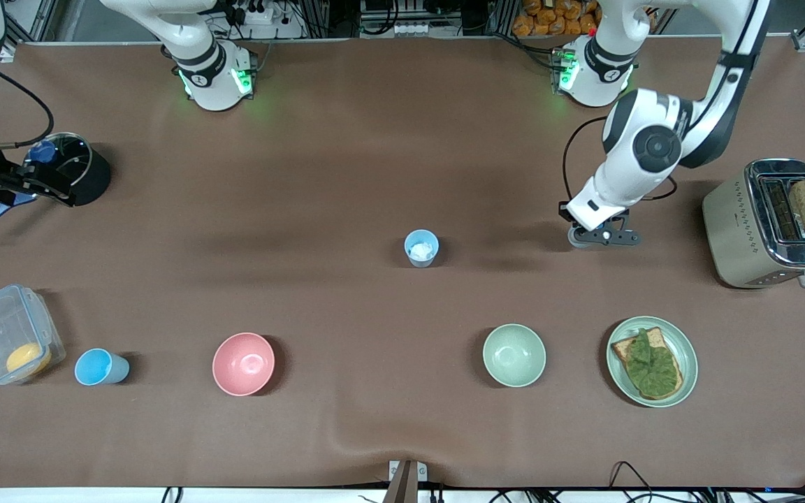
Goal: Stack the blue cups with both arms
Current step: 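Carry the plain blue cup with the left gripper above the tissue cup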
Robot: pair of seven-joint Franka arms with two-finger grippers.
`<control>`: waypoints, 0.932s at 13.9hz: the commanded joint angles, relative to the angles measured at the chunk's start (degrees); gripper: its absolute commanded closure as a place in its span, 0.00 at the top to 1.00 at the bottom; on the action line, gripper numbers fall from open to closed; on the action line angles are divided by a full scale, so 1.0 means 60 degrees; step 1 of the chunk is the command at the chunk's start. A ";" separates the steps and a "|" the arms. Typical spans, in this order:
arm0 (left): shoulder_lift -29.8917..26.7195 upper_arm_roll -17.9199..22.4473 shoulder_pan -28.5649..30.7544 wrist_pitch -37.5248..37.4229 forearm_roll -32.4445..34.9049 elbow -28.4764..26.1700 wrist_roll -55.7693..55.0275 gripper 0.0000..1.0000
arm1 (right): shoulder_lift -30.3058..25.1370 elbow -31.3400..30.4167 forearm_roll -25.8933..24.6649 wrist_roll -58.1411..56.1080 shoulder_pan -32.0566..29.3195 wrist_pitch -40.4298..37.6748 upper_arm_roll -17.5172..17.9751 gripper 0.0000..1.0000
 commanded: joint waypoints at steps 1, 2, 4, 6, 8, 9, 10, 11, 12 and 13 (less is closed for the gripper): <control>-0.0473 -0.0559 0.0012 -0.0905 -0.0295 0.0752 -0.0056 0.00 | 0.0155 0.0239 0.0028 -0.0096 -0.0262 -0.0153 0.0230 1.00; -0.0532 -0.0809 -0.0002 -0.0995 -0.0717 0.1032 -0.0085 0.00 | 0.0155 0.0239 0.0028 -0.0095 -0.0233 -0.0154 0.0244 1.00; -0.0518 -0.1001 -0.0017 -0.1010 -0.1407 0.1413 -0.0203 0.00 | 0.0155 0.0268 0.0130 -0.0066 -0.0160 -0.0139 0.0244 1.00; -0.0445 -0.1220 -0.0075 -0.1010 -0.1614 0.1750 -0.0232 0.00 | 0.0141 0.0269 0.0146 -0.0081 -0.0203 -0.0124 0.0244 1.00; -0.0328 -0.1527 -0.0090 -0.1010 -0.1775 0.2204 -0.0261 0.00 | 0.0141 0.0298 0.0160 -0.0095 -0.0276 -0.0124 0.0215 1.00; -0.0182 -0.1572 -0.0119 -0.1010 -0.1936 0.2496 -0.0261 0.00 | 0.0141 0.0298 0.0160 -0.0095 -0.0276 -0.0124 0.0215 1.00; 0.0066 -0.1573 -0.0265 -0.1010 -0.2227 0.2847 -0.0261 0.00 | 0.0141 0.0298 0.0160 -0.0095 -0.0276 -0.0124 0.0215 1.00; 0.0300 -0.1558 -0.0484 -0.1010 -0.2506 0.3083 -0.0319 0.00 | 0.0141 0.0298 0.0160 -0.0110 -0.0305 -0.0124 0.0200 1.00; 0.0607 -0.1573 -0.0573 -0.0996 -0.2552 0.3288 -0.0581 0.00 | 0.0155 0.0283 0.0160 -0.0168 -0.0291 -0.0124 0.0200 1.00; 0.0929 -0.1573 -0.0733 -0.0996 -0.2538 0.3653 -0.0874 0.00 | 0.0155 0.0269 0.0160 -0.0212 -0.0277 -0.0124 0.0200 1.00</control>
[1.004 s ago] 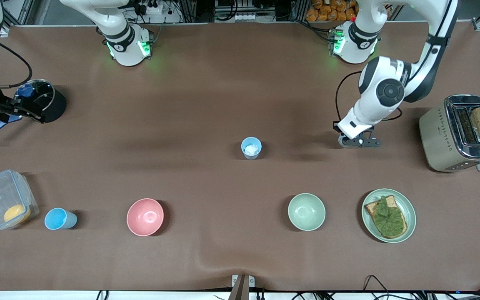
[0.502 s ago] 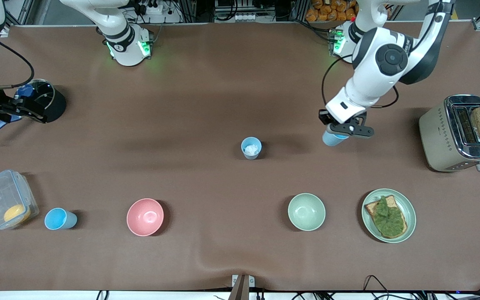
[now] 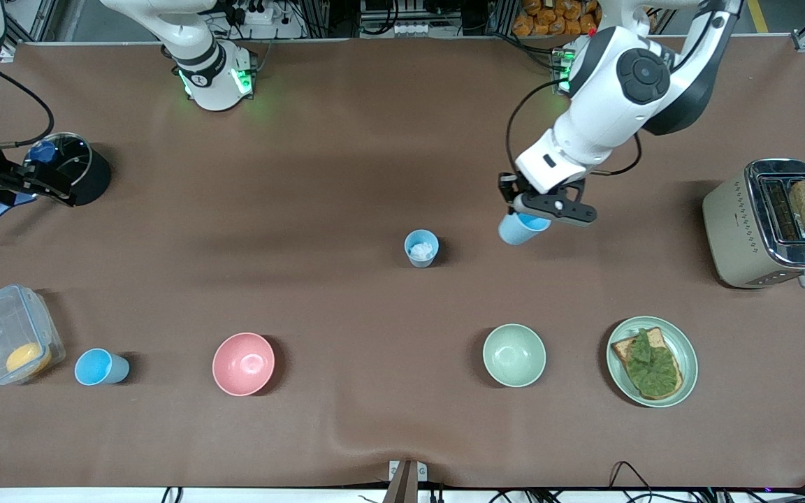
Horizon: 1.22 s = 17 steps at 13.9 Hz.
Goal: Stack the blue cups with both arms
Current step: 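Carry the plain blue cup with the left gripper above the tissue cup, then lower the plain cup into the tissue cup and open the left gripper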
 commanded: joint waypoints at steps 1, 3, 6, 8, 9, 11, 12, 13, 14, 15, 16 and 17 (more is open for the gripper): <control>0.1108 0.0013 -0.0490 -0.0175 -0.0177 0.1191 -0.0703 0.00 | 0.0145 0.0221 0.0134 -0.0202 -0.0200 -0.0128 0.0124 1.00; 0.1635 0.0071 -0.0959 -0.0175 -0.0163 0.1748 -0.1463 0.00 | 0.0145 0.0206 0.0134 -0.0202 -0.0185 -0.0157 0.0124 1.00; 0.2382 0.0610 -0.1939 -0.0145 -0.0133 0.2510 -0.2096 0.00 | 0.0145 0.0162 0.0134 -0.0216 -0.0200 -0.0186 0.0124 1.00; 0.2880 0.1532 -0.2977 -0.0131 -0.0133 0.3007 -0.2141 0.00 | 0.0131 0.0162 0.0134 -0.0246 -0.0214 -0.0201 0.0124 1.00; 0.3144 0.1928 -0.3403 -0.0131 -0.0133 0.3242 -0.2214 0.00 | 0.0131 0.0177 0.0119 -0.0246 -0.0200 -0.0172 0.0124 1.00; 0.3598 0.2500 -0.4136 -0.0116 -0.0133 0.3565 -0.2521 0.00 | 0.0116 0.0191 0.0119 -0.0245 -0.0214 -0.0143 0.0109 1.00; 0.3804 0.2851 -0.4618 -0.0101 -0.0148 0.3726 -0.2682 0.00 | 0.0116 0.0177 0.0119 -0.0246 -0.0214 -0.0157 0.0109 1.00; 0.3980 0.3188 -0.5015 -0.0087 -0.0148 0.3887 -0.2915 0.00 | 0.0116 0.0177 0.0119 -0.0246 -0.0214 -0.0157 0.0109 1.00; 0.4112 0.3351 -0.5265 -0.0087 -0.0148 0.3961 -0.3121 0.00 | 0.0116 0.0177 0.0105 -0.0246 -0.0214 -0.0157 0.0109 1.00; 0.4171 0.3396 -0.5369 -0.0072 -0.0148 0.3991 -0.3137 0.00 | 0.0116 0.0177 0.0105 -0.0246 -0.0214 -0.0172 0.0109 1.00; 0.4230 0.3397 -0.5399 -0.0072 -0.0133 0.3977 -0.3137 0.00 | 0.0116 0.0177 0.0105 -0.0246 -0.0214 -0.0172 0.0109 1.00; 0.4259 0.3397 -0.5400 -0.0072 -0.0133 0.3977 -0.3166 0.00 | 0.0116 0.0177 0.0105 -0.0246 -0.0214 -0.0172 0.0109 1.00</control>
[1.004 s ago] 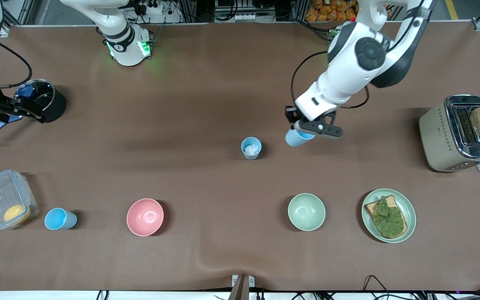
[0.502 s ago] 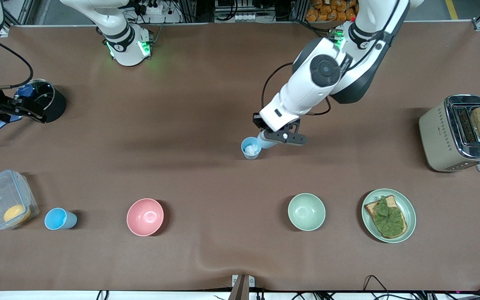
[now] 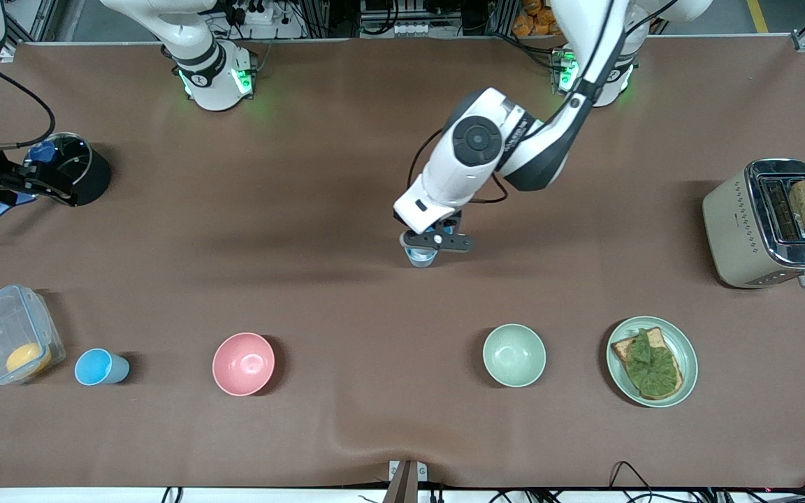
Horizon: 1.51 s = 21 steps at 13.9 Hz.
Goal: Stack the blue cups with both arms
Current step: 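Lower the plain cup into the tissue cup and open the left gripper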
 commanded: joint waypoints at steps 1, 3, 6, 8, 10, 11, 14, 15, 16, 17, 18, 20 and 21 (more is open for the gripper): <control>0.0185 0.0189 -0.0116 -0.0094 -0.0125 0.0311 -0.0131 0.00 | 0.0091 0.0177 0.0113 -0.0159 -0.0214 -0.0102 0.0116 1.00; 0.0185 0.0189 -0.0116 -0.0109 -0.0126 0.0281 -0.0131 0.00 | 0.0091 0.0177 0.0098 -0.0159 -0.0214 -0.0102 0.0116 1.00; 0.0185 0.0189 -0.0101 -0.0094 -0.0140 0.0237 -0.0117 0.00 | 0.0091 0.0162 0.0098 -0.0159 -0.0214 -0.0087 0.0116 1.00; 0.0258 0.0189 -0.0086 -0.0094 -0.0169 0.0252 -0.0131 0.00 | 0.0091 0.0162 0.0098 -0.0159 -0.0214 -0.0102 0.0116 1.00; 0.0288 0.0189 -0.0130 -0.0094 -0.0170 0.0252 -0.0160 0.00 | 0.0091 0.0162 0.0083 -0.0159 -0.0214 -0.0087 0.0116 1.00; 0.0375 0.0189 -0.0174 -0.0094 -0.0169 0.0267 -0.0160 0.00 | 0.0091 0.0162 0.0083 -0.0159 -0.0214 -0.0087 0.0116 1.00; 0.0376 0.0189 -0.0189 -0.0021 -0.0169 0.0296 -0.0160 0.03 | 0.0091 0.0133 0.0083 -0.0173 -0.0214 -0.0116 0.0116 1.00; 0.0376 0.0189 -0.0174 -0.0006 -0.0169 0.0282 -0.0146 0.13 | 0.0091 0.0147 0.0083 -0.0159 -0.0214 -0.0116 0.0116 1.00; 0.0390 0.0189 -0.0174 -0.0006 -0.0169 0.0281 -0.0160 0.22 | 0.0091 0.0147 0.0083 -0.0159 -0.0214 -0.0116 0.0116 1.00; 0.0390 0.0189 -0.0189 0.0008 -0.0169 0.0281 -0.0160 0.31 | 0.0091 0.0147 0.0069 -0.0173 -0.0199 -0.0116 0.0116 1.00; 0.0390 0.0189 -0.0218 0.0008 -0.0169 0.0281 -0.0160 0.39 | 0.0077 0.0147 0.0083 -0.0174 -0.0199 -0.0131 0.0116 1.00; 0.0405 0.0189 -0.0203 0.0067 -0.0169 0.0252 -0.0131 0.52 | 0.0091 0.0147 0.0069 -0.0174 -0.0199 -0.0131 0.0116 1.00; 0.0448 0.0204 -0.0204 0.0067 -0.0169 0.0252 -0.0117 0.56 | 0.0091 0.0147 0.0083 -0.0159 -0.0199 -0.0131 0.0116 1.00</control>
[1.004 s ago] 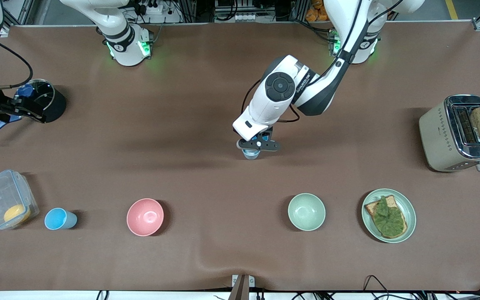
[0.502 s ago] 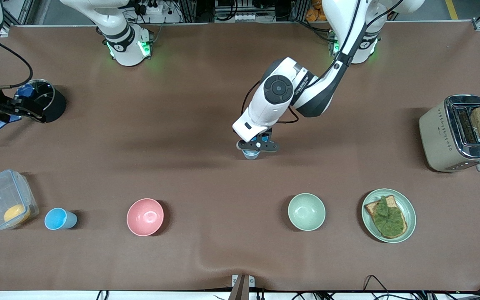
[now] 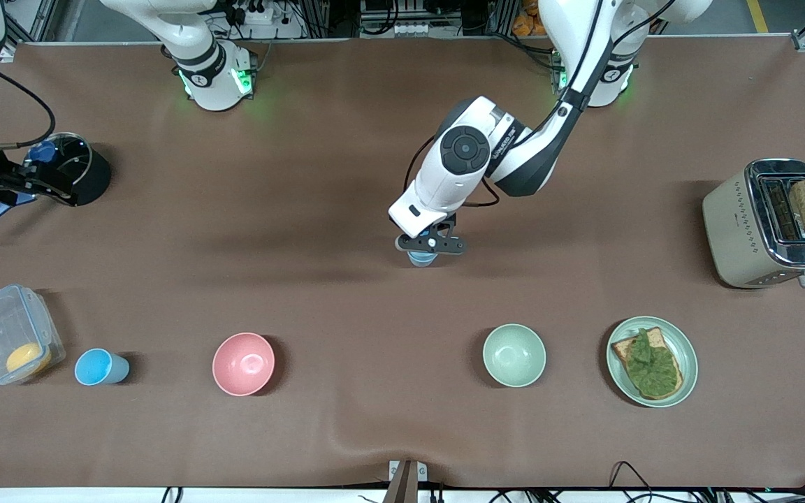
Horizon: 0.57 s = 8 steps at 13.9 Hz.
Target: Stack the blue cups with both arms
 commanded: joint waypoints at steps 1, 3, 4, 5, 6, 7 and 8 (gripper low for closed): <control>0.0182 0.0102 -0.0094 0.0042 -0.0169 0.0215 -0.0080 0.62 | 0.0086 0.0148 0.0084 -0.0139 -0.0184 -0.0113 0.0118 1.00; 0.0154 0.0175 -0.0079 0.0042 -0.0155 0.0201 0.0007 0.97 | 0.0086 0.0148 0.0084 -0.0139 -0.0184 -0.0099 0.0118 1.00; 0.0110 0.0219 -0.0094 0.0042 -0.0140 0.0172 0.0022 1.00 | 0.0086 0.0148 0.0084 -0.0125 -0.0184 -0.0099 0.0118 1.00; 0.0037 0.0234 -0.0094 0.0042 -0.0111 0.0142 0.0022 1.00 | 0.0086 0.0148 0.0084 -0.0125 -0.0184 -0.0099 0.0118 1.00; -0.0196 0.0220 -0.0036 0.0013 -0.0096 0.0055 -0.0007 1.00 | 0.0086 0.0148 0.0084 -0.0125 -0.0184 -0.0099 0.0118 1.00; -0.0677 0.0278 0.0066 -0.0089 -0.0096 -0.0294 -0.0021 1.00 | 0.0086 0.0148 0.0069 -0.0125 -0.0199 -0.0099 0.0118 1.00; -0.1320 0.0336 0.0314 -0.0119 -0.0082 -0.0834 -0.0007 1.00 | 0.0086 0.0148 0.0083 -0.0125 -0.0199 -0.0099 0.0118 1.00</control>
